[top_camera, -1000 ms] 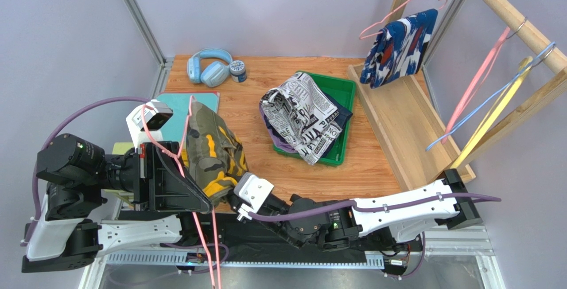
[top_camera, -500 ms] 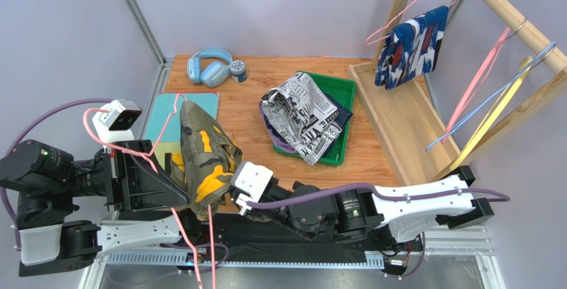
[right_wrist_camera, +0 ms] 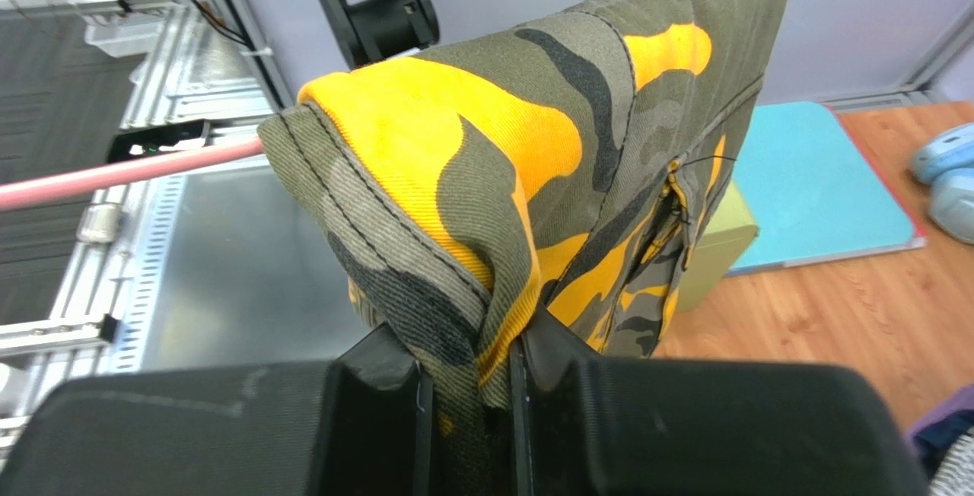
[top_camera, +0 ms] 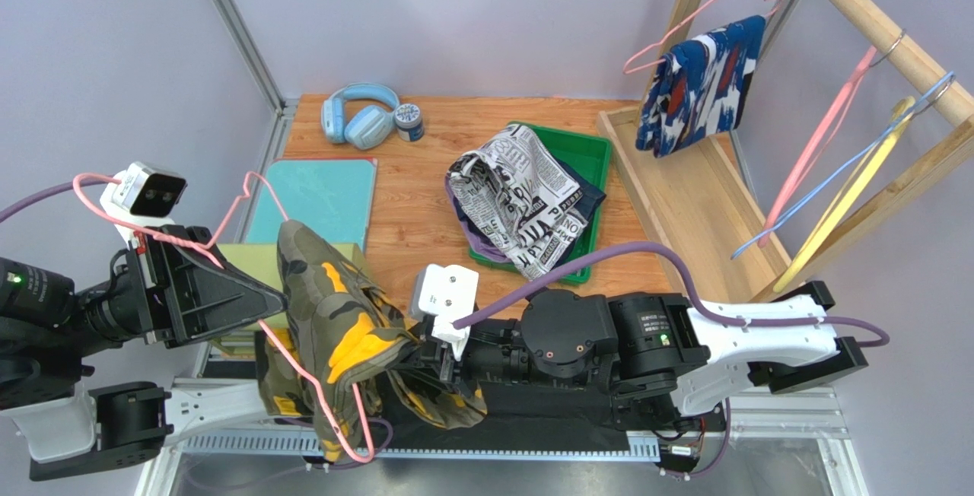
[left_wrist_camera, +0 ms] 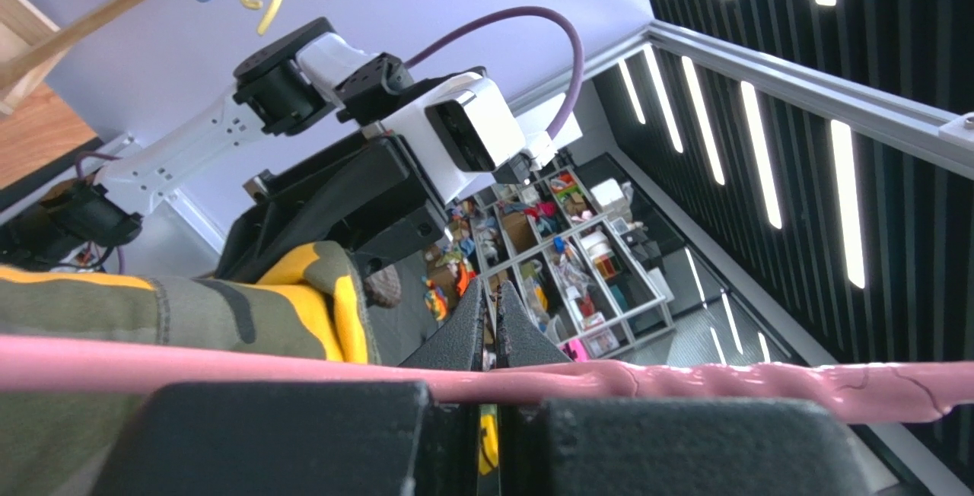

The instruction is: Remove the trousers from the hanger

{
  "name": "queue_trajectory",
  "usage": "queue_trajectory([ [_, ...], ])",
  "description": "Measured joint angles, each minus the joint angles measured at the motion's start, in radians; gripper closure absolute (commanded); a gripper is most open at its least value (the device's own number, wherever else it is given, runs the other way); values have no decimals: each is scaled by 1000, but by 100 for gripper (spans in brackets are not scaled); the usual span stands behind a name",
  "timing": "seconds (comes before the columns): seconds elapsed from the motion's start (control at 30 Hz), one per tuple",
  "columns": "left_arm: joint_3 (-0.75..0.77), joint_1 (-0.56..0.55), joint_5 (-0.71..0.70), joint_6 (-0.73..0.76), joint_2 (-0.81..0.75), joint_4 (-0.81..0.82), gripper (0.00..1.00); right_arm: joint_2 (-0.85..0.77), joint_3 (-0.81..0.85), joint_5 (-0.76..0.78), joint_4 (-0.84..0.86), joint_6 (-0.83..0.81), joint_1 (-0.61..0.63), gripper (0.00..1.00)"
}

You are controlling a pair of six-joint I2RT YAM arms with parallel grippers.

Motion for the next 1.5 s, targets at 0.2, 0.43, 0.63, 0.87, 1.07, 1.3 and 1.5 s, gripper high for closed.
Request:
queue_trajectory([
  [0.2, 42, 0, -23, 3, 13, -27, 100, 2, 8, -48, 11, 45, 2, 79],
  [0.43, 53, 0, 5, 11, 42, -24, 100, 79, 9, 33, 128, 21, 14, 70],
  [0.63, 68, 0, 39, 20, 67, -23, 100, 153, 7, 109, 222, -14, 19, 55],
  [0.87, 68, -1, 51, 19, 65, -13, 100, 177, -3, 205, 335, -85, 25, 44],
  [1.07, 67, -1, 60, 17, 64, -4, 100, 257, -4, 319, 484, -168, 30, 53],
  [1.3, 48, -1, 59, 13, 52, 2, 100, 319, -20, 456, 638, -272, 31, 100],
  [1.5, 47, -1, 9, 23, 18, -44, 100, 317, -34, 596, 691, -340, 38, 100],
])
